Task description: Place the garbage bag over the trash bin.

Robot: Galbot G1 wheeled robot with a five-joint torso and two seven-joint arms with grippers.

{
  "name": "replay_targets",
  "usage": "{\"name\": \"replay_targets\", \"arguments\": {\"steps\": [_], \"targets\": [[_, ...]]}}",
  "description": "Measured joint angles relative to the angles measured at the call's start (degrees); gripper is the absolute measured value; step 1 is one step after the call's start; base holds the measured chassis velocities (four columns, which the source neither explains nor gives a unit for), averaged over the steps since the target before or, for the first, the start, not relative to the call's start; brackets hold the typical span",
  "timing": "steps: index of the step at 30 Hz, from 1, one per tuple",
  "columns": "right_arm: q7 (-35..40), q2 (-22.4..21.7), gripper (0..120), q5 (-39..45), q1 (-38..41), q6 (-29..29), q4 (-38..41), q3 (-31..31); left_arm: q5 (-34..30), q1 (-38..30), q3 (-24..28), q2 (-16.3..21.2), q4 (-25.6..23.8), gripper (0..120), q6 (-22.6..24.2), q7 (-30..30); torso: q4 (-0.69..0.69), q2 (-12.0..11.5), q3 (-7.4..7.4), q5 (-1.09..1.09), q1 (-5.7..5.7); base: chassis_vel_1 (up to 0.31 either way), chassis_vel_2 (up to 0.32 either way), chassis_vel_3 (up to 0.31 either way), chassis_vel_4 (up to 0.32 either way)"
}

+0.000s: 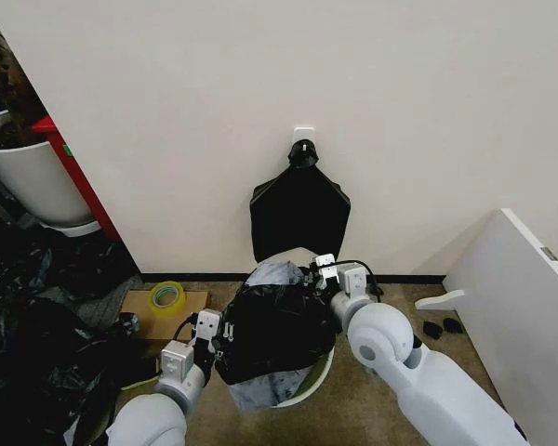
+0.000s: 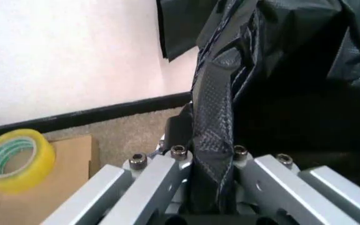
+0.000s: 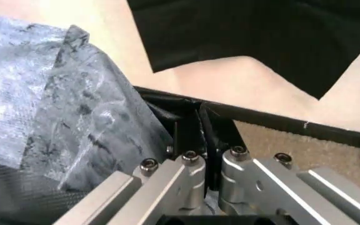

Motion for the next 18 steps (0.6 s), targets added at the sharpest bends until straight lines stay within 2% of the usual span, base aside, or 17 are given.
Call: {"name": "replay_targets", "arguments": {"steps": [3,5,6,7,10,11,14,15,18], "targets": [[-1.1,-0.6,1,-0.1,-0.9,0.5,1.0,0.7,-1.5,-0.2,0.0,-0.2,0.2,1,0.4,-0.6,-0.01,0.0,0.0,-0.01,0.0,0.0,0.0,0.0,0.0],[-2.3,-1.8,20,-0.4,-4.4,2.9,3.4,4.2,-6.6,-0.9,-0.2,-0.6,0.6,1,1.8,-2.6,-0.01,0.0,0.0,0.0,0.0,0.0,0.0,0.0,0.0],[-2.5,-1.9,25,-0.4,-5.2,3.5,3.9,5.4,-7.1,-1.0,-0.2,-0.6,0.7,1,1.9,-2.8,-0.01,0.0,0.0,0.0,0.0,0.0,0.0,0.0,0.0],[-2.5,-1.9,25,-0.4,-5.2,3.5,3.9,5.4,-7.1,-1.0,-0.2,-0.6,0.7,1,1.9,-2.8,-0.01,0.0,0.0,0.0,0.0,0.0,0.0,0.0,0.0],[-4.1,-2.8,38,-1.0,-7.9,4.8,6.1,9.9,-7.5,-1.4,-0.2,-0.6,1.1,1,2.1,-3.0,0.01,0.0,0.0,0.01,0.0,0.0,0.0,0.0,0.0],[-4.1,-2.8,38,-1.0,-7.9,4.8,6.1,9.9,-7.5,-1.4,-0.2,-0.6,1.1,1,2.1,-3.0,0.01,0.0,0.0,0.01,0.0,0.0,0.0,0.0,0.0],[-14.5,-5.7,53,-2.6,-13.3,7.3,10.7,15.2,-5.9,-1.5,-0.5,-0.2,1.9,1,1.5,-1.2,-0.03,0.0,-0.01,0.01,0.0,0.0,0.0,0.0,0.0],[-14.5,-5.7,53,-2.6,-13.3,7.3,10.7,15.2,-5.9,-1.5,-0.5,-0.2,1.9,1,1.5,-1.2,-0.03,0.0,-0.01,0.01,0.0,0.0,0.0,0.0,0.0],[-25.8,-9.5,67,-2.9,-16.0,8.5,13.9,16.4,-2.4,-1.1,-0.7,0.8,2.5,1,0.1,2.4,-0.01,0.0,-0.01,0.0,0.0,0.0,0.0,0.0,0.0]]}}
